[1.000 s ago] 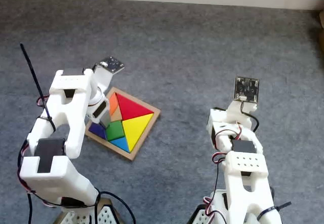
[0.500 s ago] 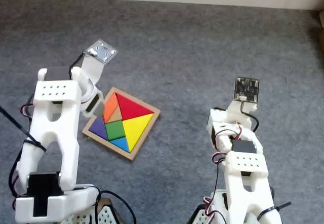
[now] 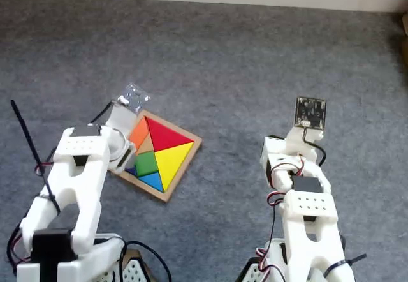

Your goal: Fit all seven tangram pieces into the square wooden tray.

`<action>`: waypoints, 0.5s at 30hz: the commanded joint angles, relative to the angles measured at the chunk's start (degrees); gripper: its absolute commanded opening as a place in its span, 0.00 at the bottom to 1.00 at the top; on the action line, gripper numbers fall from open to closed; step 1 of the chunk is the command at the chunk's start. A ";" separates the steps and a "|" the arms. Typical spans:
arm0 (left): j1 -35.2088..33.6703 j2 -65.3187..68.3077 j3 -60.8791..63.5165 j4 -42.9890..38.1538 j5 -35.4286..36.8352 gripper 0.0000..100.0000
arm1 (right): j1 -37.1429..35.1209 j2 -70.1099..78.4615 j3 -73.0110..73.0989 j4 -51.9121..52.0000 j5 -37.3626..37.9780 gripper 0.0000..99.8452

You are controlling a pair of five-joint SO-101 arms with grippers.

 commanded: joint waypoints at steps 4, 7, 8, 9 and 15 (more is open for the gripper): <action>0.57 -0.40 -3.47 4.66 0.79 0.20 | 0.31 -1.19 -0.57 -1.19 0.88 0.01; 0.04 -0.40 -7.25 8.44 5.19 0.20 | 0.31 -1.19 -0.57 -1.19 0.88 0.01; -0.04 -0.40 -8.66 9.05 7.21 0.20 | 0.31 -1.19 -0.57 -1.19 0.88 0.01; -0.75 -0.40 -9.89 9.32 8.62 0.20 | 0.31 -1.19 -0.57 -1.19 0.88 0.01; -9.45 0.13 -19.30 9.41 11.78 0.20 | 0.31 -1.19 -0.57 -1.19 0.88 0.01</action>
